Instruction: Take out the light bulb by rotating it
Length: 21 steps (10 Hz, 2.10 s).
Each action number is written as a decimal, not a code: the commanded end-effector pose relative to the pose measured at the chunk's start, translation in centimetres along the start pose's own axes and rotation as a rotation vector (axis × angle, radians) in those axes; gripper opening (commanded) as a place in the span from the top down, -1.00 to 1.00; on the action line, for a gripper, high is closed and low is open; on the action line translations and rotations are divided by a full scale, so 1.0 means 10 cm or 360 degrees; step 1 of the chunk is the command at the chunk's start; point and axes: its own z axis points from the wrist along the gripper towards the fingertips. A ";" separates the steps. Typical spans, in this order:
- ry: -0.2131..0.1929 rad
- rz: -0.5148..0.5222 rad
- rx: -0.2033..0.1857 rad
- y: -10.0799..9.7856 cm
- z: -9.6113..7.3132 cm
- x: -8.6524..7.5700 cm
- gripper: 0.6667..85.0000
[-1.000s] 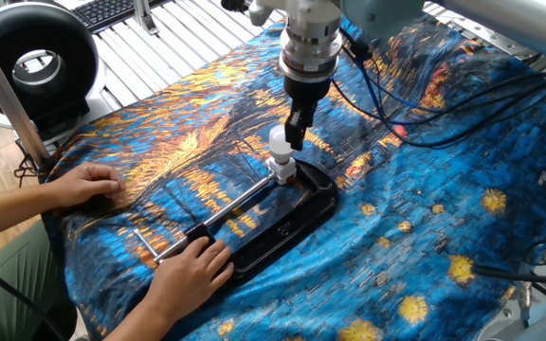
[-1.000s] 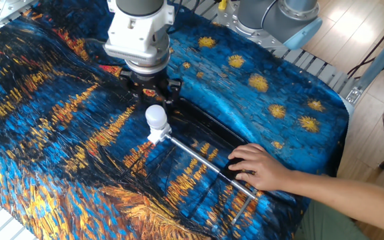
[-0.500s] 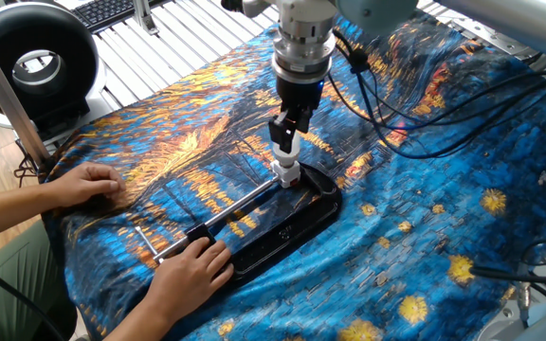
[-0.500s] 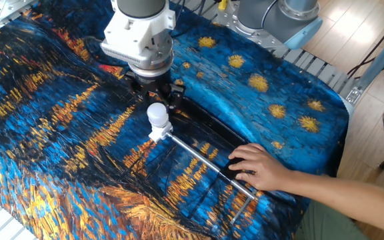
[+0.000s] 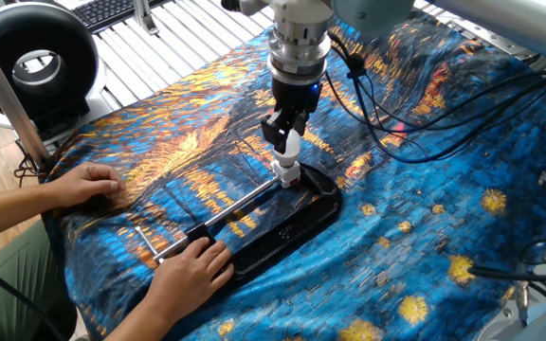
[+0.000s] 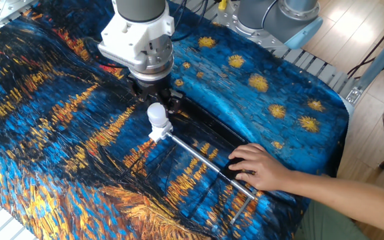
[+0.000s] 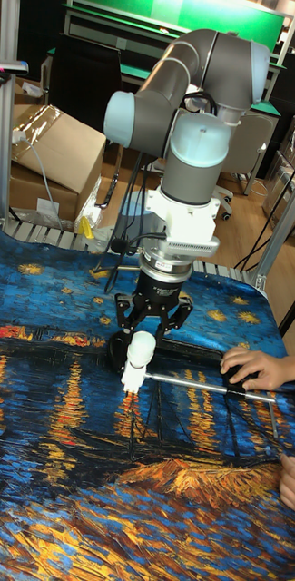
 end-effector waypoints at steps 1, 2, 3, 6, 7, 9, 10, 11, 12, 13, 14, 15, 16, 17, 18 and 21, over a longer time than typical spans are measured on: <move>-0.0006 0.0066 -0.0005 0.00 0.02 -0.04 -0.20; 0.0010 0.0093 -0.0017 0.02 0.03 -0.01 -0.19; 0.0017 0.0105 -0.0017 0.02 0.03 0.00 -0.19; 0.0013 0.0102 0.0010 -0.04 0.03 -0.01 -0.11; 0.0008 0.0092 0.0026 -0.06 0.03 -0.02 -0.09; 0.0001 0.0089 0.0046 -0.08 0.03 -0.03 0.04; -0.0004 0.0089 0.0049 -0.09 0.03 -0.04 0.10; -0.0008 0.0072 0.0070 -0.12 0.02 -0.04 0.12; -0.0017 0.0059 0.0073 -0.13 0.03 -0.06 0.17; -0.0023 0.0042 0.0079 -0.14 0.02 -0.07 0.23; -0.0020 0.0017 0.0094 -0.16 0.02 -0.07 0.26; -0.0024 -0.0003 0.0097 -0.17 0.03 -0.07 0.31; -0.0022 -0.0037 0.0100 -0.17 0.03 -0.07 0.34; -0.0030 -0.0090 0.0087 -0.15 0.03 -0.08 0.35; -0.0034 -0.0151 0.0082 -0.14 0.03 -0.09 0.35; -0.0049 -0.0341 0.0060 -0.11 0.03 -0.12 0.35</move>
